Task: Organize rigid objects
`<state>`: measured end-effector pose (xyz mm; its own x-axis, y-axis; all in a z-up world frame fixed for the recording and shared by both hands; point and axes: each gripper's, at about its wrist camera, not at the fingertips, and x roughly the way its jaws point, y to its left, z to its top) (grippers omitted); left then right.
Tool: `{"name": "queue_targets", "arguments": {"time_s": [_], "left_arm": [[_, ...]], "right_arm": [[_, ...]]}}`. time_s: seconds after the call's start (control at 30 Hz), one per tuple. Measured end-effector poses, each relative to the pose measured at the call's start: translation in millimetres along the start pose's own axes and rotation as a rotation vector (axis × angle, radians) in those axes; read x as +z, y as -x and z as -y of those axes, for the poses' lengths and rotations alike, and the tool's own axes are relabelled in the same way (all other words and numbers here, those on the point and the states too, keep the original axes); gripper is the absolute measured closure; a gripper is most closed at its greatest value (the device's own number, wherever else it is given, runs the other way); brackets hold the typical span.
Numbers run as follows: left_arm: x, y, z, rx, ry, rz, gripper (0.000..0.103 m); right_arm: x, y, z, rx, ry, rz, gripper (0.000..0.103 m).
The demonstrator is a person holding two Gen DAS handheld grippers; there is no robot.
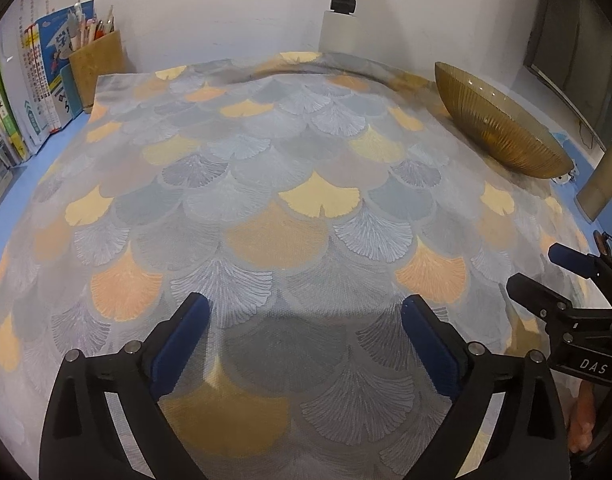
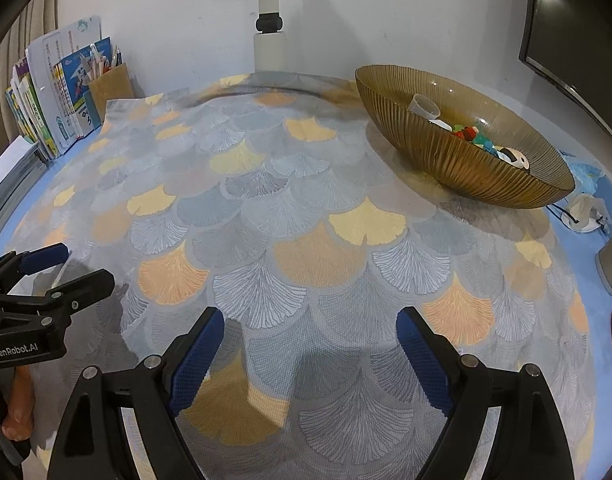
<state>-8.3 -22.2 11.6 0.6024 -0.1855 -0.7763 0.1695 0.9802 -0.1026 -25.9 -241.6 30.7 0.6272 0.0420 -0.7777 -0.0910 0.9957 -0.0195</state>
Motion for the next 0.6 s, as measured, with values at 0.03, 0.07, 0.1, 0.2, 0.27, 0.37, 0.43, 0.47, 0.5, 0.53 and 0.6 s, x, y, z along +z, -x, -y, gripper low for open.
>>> {"name": "queue_targets", "arguments": {"time_s": [0.03,0.07,0.1,0.2,0.27,0.37,0.43,0.47,0.5,0.53,0.6], "left_arm": [[0.1,-0.4,0.8,0.003,-0.002,-0.001,0.006],[0.1,-0.7,1.5,0.005,-0.005,-0.003,0.006],[0.1,-0.8,2.0,0.006,-0.007,-0.004,0.005],[0.0,-1.0,2.3,0.007,-0.007,-0.004,0.005],[0.2,-0.8,1.3,0.004,-0.005,-0.003,0.005],[0.0,-0.8,1.1,0.000,0.000,-0.002,0.005],[-0.1,-0.8,1.4,0.000,0.000,-0.002,0.005],[-0.1,-0.9,1.3,0.000,0.000,-0.002,0.005],[0.0,-0.9,1.2,0.000,0.000,-0.002,0.005],[0.0,-0.9,1.1,0.000,0.000,-0.002,0.005],[0.0,-0.9,1.2,0.000,0.000,-0.002,0.005]], "right_arm": [[-0.2,-0.1,0.5,0.002,0.001,0.000,0.016],[-0.3,0.0,0.4,0.002,0.001,-0.001,0.016],[-0.1,0.0,0.1,0.001,0.000,-0.003,0.016],[-0.3,-0.5,0.2,0.001,0.000,-0.007,0.016],[-0.3,-0.6,0.4,0.001,-0.001,-0.007,0.016],[-0.5,-1.0,0.8,0.002,-0.002,-0.009,0.016],[-0.8,-1.4,1.0,0.000,-0.004,-0.012,0.016],[-0.8,-1.6,1.0,0.000,-0.005,-0.014,0.016],[-0.8,-1.9,1.1,0.000,-0.006,-0.015,0.016],[-0.9,-1.9,0.8,-0.002,-0.007,-0.016,0.016],[-0.8,-1.9,0.7,-0.004,-0.008,-0.016,0.016]]}}
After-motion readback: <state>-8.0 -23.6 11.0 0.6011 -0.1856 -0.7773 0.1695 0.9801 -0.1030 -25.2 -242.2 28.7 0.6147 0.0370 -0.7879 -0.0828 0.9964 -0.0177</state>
